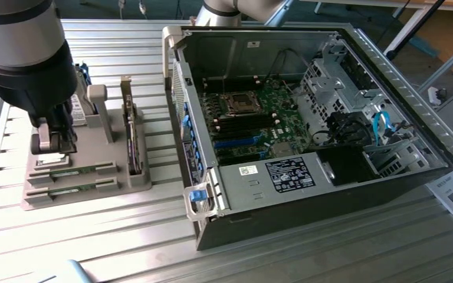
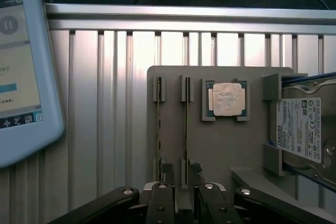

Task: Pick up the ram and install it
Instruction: 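Pick up the ram and move it above insertion slot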

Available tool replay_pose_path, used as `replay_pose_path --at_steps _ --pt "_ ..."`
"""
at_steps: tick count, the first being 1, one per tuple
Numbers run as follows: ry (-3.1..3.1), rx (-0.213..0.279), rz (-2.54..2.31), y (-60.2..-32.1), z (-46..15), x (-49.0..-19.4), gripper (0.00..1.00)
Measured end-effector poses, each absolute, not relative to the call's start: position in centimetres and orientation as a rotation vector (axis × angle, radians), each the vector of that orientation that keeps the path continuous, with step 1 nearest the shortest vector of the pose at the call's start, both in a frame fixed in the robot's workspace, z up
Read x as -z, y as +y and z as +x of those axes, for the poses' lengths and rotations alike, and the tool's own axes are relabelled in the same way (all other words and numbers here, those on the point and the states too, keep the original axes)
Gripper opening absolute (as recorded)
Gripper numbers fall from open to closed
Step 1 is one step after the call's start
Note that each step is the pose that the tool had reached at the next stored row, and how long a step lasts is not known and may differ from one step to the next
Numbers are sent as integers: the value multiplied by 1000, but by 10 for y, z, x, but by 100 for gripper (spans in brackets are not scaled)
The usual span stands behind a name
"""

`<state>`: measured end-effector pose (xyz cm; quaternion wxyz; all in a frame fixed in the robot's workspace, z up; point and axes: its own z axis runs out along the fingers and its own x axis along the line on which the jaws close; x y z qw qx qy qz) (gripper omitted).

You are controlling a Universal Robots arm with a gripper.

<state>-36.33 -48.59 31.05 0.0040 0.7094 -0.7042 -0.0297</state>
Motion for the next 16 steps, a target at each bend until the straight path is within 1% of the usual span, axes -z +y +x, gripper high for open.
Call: replay_pose_path --at_steps 16 --pt "-2211 83 2228 -486 -363 -310 25"
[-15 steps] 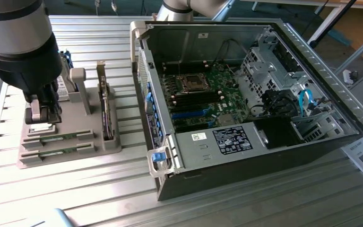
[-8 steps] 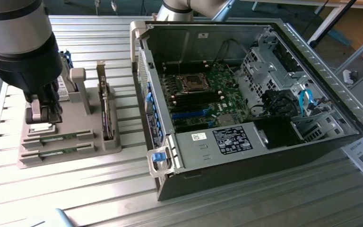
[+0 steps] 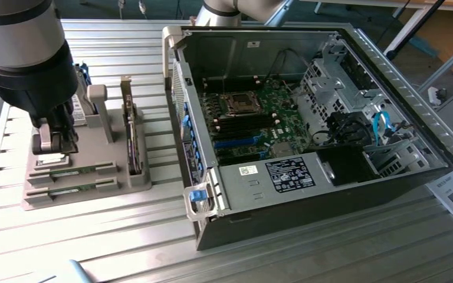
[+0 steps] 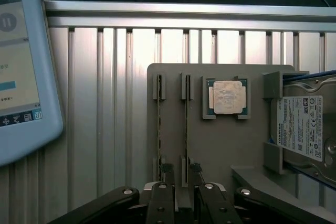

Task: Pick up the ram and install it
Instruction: 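Pick up the ram and move it above insertion slot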

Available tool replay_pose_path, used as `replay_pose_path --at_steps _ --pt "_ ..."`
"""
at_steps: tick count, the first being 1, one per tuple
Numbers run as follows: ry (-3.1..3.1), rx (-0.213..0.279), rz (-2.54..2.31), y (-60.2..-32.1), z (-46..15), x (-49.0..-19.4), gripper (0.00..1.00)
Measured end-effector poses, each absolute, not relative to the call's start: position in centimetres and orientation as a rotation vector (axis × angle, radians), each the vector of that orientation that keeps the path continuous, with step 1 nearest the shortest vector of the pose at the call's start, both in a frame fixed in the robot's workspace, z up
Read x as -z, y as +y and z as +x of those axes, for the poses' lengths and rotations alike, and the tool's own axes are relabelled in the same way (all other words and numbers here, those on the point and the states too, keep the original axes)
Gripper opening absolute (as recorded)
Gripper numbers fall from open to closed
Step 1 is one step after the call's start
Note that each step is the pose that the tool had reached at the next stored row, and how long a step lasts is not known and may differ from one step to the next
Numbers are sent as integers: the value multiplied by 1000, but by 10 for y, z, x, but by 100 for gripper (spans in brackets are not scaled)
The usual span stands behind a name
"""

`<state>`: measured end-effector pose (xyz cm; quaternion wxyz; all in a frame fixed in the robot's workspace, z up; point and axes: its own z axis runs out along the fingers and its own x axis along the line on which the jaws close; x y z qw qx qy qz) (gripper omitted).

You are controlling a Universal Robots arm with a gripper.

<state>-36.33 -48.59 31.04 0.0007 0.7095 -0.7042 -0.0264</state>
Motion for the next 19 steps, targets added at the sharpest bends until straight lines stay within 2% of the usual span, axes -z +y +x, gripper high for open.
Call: replay_pose_path --at_steps 12,19 --pt "-2211 83 2228 -486 -372 -310 25" --pt "-2211 83 2228 -496 -372 -310 25"
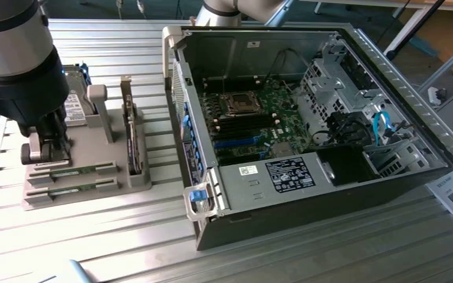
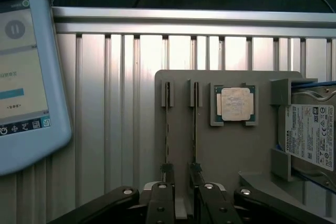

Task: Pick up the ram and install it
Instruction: 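Pick up the ram and move it above insertion slot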

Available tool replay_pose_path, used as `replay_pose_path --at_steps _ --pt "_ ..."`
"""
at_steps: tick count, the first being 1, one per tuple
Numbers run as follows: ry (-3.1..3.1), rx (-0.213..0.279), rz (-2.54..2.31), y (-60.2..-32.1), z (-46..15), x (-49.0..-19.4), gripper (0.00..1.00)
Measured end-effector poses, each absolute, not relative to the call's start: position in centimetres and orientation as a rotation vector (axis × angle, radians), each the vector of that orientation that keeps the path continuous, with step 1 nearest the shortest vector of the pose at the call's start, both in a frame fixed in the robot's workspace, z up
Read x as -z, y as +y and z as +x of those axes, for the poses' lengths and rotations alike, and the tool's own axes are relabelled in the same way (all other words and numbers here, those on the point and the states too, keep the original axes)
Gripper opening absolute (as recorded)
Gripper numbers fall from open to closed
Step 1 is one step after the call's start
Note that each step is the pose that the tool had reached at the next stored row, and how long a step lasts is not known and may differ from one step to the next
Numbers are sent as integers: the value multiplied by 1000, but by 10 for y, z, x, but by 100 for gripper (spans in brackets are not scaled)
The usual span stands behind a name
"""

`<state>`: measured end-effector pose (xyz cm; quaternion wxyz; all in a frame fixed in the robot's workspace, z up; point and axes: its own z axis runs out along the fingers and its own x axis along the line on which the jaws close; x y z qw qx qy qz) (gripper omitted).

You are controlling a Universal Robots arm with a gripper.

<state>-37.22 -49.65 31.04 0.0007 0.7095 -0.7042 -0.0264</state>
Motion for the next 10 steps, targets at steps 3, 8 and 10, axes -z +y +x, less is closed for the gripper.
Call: replay_pose_path --at_steps 3,8,10 --pt "-2211 83 2228 -497 -372 -310 25" --pt "-2211 83 2228 -499 -373 -307 25" --pt "-2211 83 2228 -500 -373 -303 25"
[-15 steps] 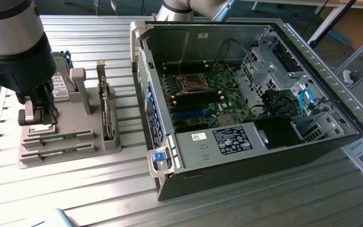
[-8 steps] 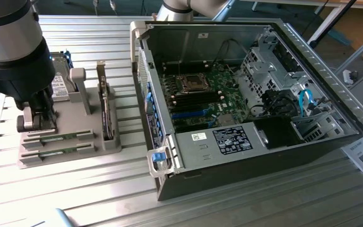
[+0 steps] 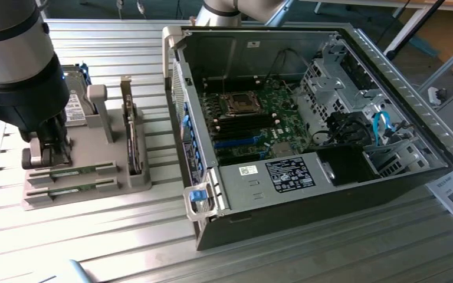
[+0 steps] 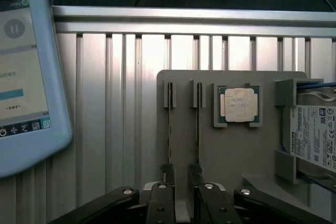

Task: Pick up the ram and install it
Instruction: 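Pick up the ram and move it above insertion slot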

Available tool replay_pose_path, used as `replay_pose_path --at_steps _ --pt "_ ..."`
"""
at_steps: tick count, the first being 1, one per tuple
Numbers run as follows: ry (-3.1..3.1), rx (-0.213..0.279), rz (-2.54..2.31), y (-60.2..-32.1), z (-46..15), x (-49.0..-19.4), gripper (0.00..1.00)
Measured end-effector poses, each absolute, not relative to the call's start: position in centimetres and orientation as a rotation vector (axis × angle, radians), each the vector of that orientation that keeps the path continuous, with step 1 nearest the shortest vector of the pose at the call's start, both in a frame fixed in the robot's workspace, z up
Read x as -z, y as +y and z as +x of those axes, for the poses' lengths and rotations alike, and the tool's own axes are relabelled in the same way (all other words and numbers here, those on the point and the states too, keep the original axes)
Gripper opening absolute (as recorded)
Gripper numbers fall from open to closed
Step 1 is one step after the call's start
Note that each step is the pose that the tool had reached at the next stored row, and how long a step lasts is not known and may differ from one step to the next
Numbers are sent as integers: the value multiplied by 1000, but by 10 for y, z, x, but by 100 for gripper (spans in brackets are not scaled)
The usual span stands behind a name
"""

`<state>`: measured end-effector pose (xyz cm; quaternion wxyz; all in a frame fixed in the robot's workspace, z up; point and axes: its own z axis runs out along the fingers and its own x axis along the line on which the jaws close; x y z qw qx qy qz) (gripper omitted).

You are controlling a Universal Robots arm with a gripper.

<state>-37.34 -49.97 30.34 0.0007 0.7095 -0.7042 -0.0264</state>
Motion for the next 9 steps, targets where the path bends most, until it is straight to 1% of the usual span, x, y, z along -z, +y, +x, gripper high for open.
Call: replay_pose_path --at_steps 9 --pt "-2211 83 2228 -504 -374 -285 25"
